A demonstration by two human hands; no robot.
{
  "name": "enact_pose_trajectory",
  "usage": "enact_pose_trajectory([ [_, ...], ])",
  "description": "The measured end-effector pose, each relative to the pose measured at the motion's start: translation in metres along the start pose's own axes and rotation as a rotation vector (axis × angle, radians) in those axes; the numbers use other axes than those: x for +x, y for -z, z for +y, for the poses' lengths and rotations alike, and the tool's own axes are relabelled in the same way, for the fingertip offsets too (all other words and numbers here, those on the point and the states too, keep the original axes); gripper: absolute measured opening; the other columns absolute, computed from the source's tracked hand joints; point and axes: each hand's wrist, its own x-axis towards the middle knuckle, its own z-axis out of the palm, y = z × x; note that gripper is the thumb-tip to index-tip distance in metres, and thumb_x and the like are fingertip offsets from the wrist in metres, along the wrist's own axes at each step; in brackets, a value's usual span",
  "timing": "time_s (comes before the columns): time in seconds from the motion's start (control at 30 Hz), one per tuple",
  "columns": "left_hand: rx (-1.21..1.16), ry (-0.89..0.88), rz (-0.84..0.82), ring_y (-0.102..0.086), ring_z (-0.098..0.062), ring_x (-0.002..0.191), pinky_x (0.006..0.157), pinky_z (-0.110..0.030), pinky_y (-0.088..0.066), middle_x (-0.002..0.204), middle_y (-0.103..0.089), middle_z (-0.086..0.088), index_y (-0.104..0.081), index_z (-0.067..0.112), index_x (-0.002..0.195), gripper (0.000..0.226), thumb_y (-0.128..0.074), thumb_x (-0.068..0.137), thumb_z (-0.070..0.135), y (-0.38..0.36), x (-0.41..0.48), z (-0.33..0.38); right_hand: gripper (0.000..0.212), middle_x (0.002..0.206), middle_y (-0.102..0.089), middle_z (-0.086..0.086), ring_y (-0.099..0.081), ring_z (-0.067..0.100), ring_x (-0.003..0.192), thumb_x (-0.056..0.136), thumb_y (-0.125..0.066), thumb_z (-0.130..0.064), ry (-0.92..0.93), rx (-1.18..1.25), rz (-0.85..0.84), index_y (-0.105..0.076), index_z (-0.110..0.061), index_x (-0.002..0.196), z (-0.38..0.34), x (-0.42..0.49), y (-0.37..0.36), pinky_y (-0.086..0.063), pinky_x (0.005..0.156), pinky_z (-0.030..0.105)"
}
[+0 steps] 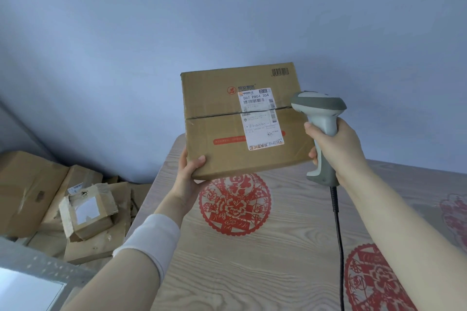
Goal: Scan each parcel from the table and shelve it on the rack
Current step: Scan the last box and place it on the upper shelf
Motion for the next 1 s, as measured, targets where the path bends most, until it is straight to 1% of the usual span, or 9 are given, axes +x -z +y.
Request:
enact_pose_trajectory([
  [0.07, 0.001, -0.023, 0.007, -0.057, -0.022, 0.108, 0.085, -0.042, -0.052, 0.128, -0.053, -0.002, -0.033, 0.03, 0.142, 0.102, -0.074, 0.049, 0.037, -0.01, -0.01, -0.005, 0.015, 0.077, -0.067, -0.001, -0.052, 0.015, 0.047, 0.09, -0.06, -0.029, 0.041, -0.009, -0.073, -0.055, -0.016, 0.095, -0.007, -0.012, 0.008, -0.044, 0.049, 0.027],
  [0.17, 0.001, -0.054, 0.005, -0.058, -0.018, 0.107, 0.083, -0.037, -0.051, 0.126, -0.054, 0.002, -0.034, 0.033, 0.141, 0.101, -0.074, 0.049, 0.037, -0.026, -0.028, -0.013, 0.011, 0.071, -0.065, -0.001, -0.05, 0.011, 0.041, 0.091, -0.06, -0.027, 0.067, 0.014, -0.152, -0.056, -0.017, 0.089, -0.017, -0.031, 0.025, -0.043, 0.044, 0.026],
  [0.23, -0.007, -0.069, 0.004, -0.057, -0.019, 0.109, 0.083, -0.037, -0.051, 0.127, -0.053, 0.001, -0.034, 0.033, 0.14, 0.101, -0.074, 0.048, 0.036, -0.035, -0.039, -0.018, 0.015, 0.064, -0.061, 0.0, -0.048, 0.01, 0.039, 0.091, -0.06, -0.027, 0.077, 0.023, -0.165, -0.056, -0.015, 0.083, -0.023, -0.041, 0.038, -0.042, 0.043, 0.025],
  [0.33, -0.004, -0.088, -0.021, -0.056, -0.021, 0.111, 0.086, -0.039, -0.05, 0.127, -0.053, 0.0, -0.033, 0.031, 0.141, 0.102, -0.074, 0.048, 0.035, -0.045, -0.052, -0.025, 0.027, 0.054, -0.056, 0.002, -0.047, 0.012, 0.038, 0.09, -0.061, -0.028, 0.066, 0.0, -0.16, -0.056, -0.01, 0.07, -0.029, -0.056, 0.058, -0.041, 0.041, 0.023],
  [0.43, 0.005, -0.097, -0.044, -0.057, -0.023, 0.108, 0.088, -0.041, -0.05, 0.123, -0.055, -0.001, -0.032, 0.028, 0.142, 0.104, -0.075, 0.048, 0.034, -0.051, -0.065, -0.028, 0.035, 0.051, -0.054, 0.007, -0.047, 0.017, 0.04, 0.089, -0.062, -0.031, 0.05, -0.04, -0.148, -0.056, -0.007, 0.064, -0.033, -0.074, 0.074, -0.041, 0.044, 0.024],
  [0.53, -0.003, -0.101, -0.075, -0.058, -0.022, 0.107, 0.087, -0.04, -0.051, 0.123, -0.055, -0.002, -0.032, 0.028, 0.143, 0.104, -0.075, 0.048, 0.033, -0.056, -0.078, -0.029, 0.038, 0.05, -0.053, 0.009, -0.046, 0.02, 0.041, 0.089, -0.061, -0.033, 0.029, -0.058, -0.134, -0.056, -0.006, 0.063, -0.038, -0.093, 0.087, -0.041, 0.046, 0.025],
  [0.7, 0.001, -0.105, -0.127, -0.06, -0.021, 0.102, 0.077, -0.034, -0.053, 0.125, -0.055, -0.002, -0.032, 0.028, 0.143, 0.104, -0.075, 0.048, 0.033, -0.059, -0.092, -0.023, 0.039, 0.048, -0.051, 0.008, -0.044, 0.014, 0.032, 0.089, -0.061, -0.034, -0.003, -0.082, -0.113, -0.056, -0.006, 0.064, -0.05, -0.121, 0.099, -0.038, 0.038, 0.018],
  [0.87, -0.012, -0.114, -0.158, -0.06, -0.021, 0.102, 0.084, -0.038, -0.052, 0.121, -0.057, -0.002, -0.033, 0.027, 0.143, 0.104, -0.075, 0.048, 0.033, -0.059, -0.106, -0.02, 0.037, 0.049, -0.051, 0.007, -0.044, 0.017, 0.036, 0.09, -0.061, -0.032, -0.003, -0.097, -0.104, -0.055, -0.006, 0.065, -0.062, -0.145, 0.104, -0.039, 0.041, 0.021],
  [1.0, -0.008, -0.13, -0.184, -0.059, -0.024, 0.104, 0.09, -0.043, -0.051, 0.125, -0.056, -0.005, -0.034, 0.027, 0.142, 0.102, -0.076, 0.049, 0.033, -0.058, -0.122, -0.019, 0.036, 0.049, -0.05, 0.007, -0.043, 0.017, 0.036, 0.089, -0.062, -0.032, 0.008, -0.089, -0.112, -0.055, -0.006, 0.065, -0.067, -0.157, 0.113, -0.039, 0.042, 0.023],
])
